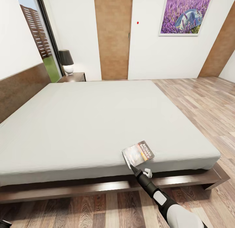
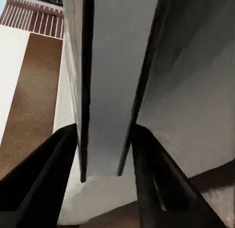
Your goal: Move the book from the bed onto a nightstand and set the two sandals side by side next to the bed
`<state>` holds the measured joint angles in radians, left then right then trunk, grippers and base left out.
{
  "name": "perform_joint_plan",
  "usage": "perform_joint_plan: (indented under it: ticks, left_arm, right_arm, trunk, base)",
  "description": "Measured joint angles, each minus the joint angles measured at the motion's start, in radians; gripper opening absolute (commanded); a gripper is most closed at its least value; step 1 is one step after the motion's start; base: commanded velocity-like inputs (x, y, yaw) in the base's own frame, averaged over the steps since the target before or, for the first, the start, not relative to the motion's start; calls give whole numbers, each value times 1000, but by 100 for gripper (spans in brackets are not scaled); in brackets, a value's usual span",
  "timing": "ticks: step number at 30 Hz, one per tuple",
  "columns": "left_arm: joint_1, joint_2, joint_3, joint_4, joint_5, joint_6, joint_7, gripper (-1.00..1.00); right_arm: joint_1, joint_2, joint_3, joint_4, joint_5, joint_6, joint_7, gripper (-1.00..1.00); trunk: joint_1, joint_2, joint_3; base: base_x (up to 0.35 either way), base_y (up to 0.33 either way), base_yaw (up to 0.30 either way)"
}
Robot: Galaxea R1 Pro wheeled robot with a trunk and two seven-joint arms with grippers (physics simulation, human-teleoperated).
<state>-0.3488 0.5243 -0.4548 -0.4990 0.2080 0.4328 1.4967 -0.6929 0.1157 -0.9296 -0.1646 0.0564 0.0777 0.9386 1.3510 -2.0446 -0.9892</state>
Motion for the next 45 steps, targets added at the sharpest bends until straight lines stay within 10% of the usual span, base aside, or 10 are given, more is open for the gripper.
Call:
perform_joint_plan:
  ticks: [37,45]
  left_arm:
    - [0,0,0,0,0,0,3,100]
    - [0,0,0,0,-1,11,2,100]
  right_arm:
    - [0,0,1,0,-2,3,0,-100]
    - [0,0,1,0,-3,3,0,-100]
  trunk:
    - [0,0,0]
    - [-31,56,25]
  base:
    - [0,0,0]
    - [0,0,0]
